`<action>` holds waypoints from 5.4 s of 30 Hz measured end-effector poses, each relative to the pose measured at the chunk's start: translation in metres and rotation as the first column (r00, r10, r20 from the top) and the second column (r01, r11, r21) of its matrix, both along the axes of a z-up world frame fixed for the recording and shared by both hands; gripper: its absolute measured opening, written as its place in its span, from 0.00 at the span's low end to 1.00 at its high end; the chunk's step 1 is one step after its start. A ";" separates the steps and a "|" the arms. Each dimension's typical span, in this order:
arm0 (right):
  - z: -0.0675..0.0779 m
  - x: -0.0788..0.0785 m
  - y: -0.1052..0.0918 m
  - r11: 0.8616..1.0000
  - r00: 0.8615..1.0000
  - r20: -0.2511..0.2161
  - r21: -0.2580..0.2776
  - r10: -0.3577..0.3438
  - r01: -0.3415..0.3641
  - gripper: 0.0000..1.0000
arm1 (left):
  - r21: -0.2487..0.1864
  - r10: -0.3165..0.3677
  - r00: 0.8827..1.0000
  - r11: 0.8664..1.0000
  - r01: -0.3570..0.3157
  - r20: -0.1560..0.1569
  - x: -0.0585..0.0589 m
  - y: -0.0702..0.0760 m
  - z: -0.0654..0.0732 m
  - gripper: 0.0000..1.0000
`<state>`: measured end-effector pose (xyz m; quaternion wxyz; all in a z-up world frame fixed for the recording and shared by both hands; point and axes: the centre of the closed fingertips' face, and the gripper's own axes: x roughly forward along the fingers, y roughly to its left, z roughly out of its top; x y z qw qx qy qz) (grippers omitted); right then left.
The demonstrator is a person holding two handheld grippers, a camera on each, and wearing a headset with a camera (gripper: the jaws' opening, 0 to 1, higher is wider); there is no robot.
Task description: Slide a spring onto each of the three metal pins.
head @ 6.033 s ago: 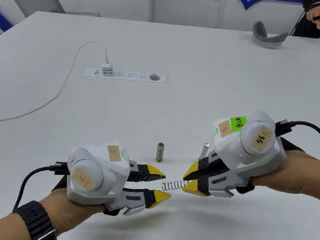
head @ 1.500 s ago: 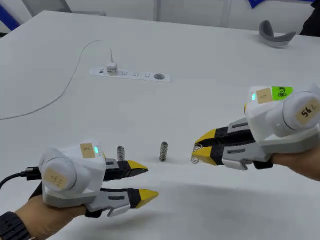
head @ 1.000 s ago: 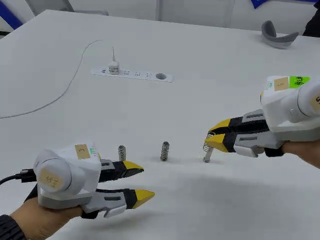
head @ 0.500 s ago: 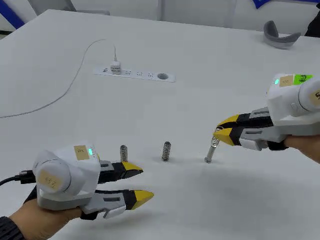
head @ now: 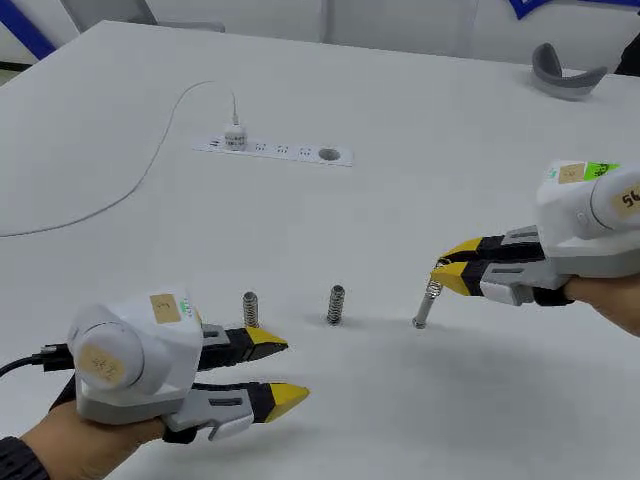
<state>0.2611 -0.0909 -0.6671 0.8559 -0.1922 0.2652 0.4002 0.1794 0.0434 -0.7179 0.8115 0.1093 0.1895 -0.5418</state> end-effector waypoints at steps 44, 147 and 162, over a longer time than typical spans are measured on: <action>-0.039 0.004 -0.003 0.999 0.998 -0.052 0.025 -0.033 0.034 0.12 | 0.009 0.010 1.000 1.000 -0.010 -0.010 0.000 0.001 -0.003 0.31; -0.071 -0.035 -0.009 1.000 0.997 -0.077 0.017 -0.015 0.016 0.49 | -0.012 0.102 0.994 0.995 -0.103 -0.037 0.006 0.031 -0.005 0.40; -0.067 -0.047 -0.011 1.000 0.998 -0.055 0.011 0.006 -0.005 0.52 | -0.002 0.159 0.986 0.987 -0.160 -0.047 0.009 0.049 -0.009 0.47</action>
